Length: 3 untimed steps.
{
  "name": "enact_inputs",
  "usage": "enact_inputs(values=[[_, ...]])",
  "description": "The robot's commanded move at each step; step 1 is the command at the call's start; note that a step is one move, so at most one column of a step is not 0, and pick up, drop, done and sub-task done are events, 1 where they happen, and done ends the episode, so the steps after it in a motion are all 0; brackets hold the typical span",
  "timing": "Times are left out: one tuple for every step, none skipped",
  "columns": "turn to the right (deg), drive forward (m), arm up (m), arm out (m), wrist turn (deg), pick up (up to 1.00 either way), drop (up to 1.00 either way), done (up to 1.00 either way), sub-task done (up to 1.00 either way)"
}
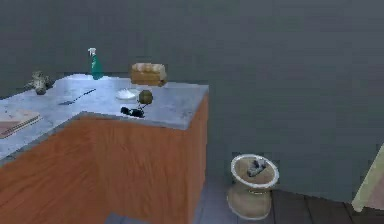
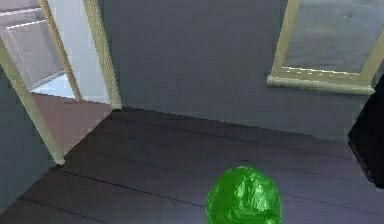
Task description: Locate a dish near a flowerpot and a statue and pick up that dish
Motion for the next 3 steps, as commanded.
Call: enact_inputs(values=[[45.0, 0.0, 0.0, 0.0, 0.0, 0.0, 0.0, 0.0, 0.0], [21.0, 0.0, 0.0, 0.0, 0.0, 0.0, 0.0, 0.0, 0.0], [0.0, 0.75, 0.0, 0.0, 0.0, 0.0, 0.0, 0.0, 0.0]])
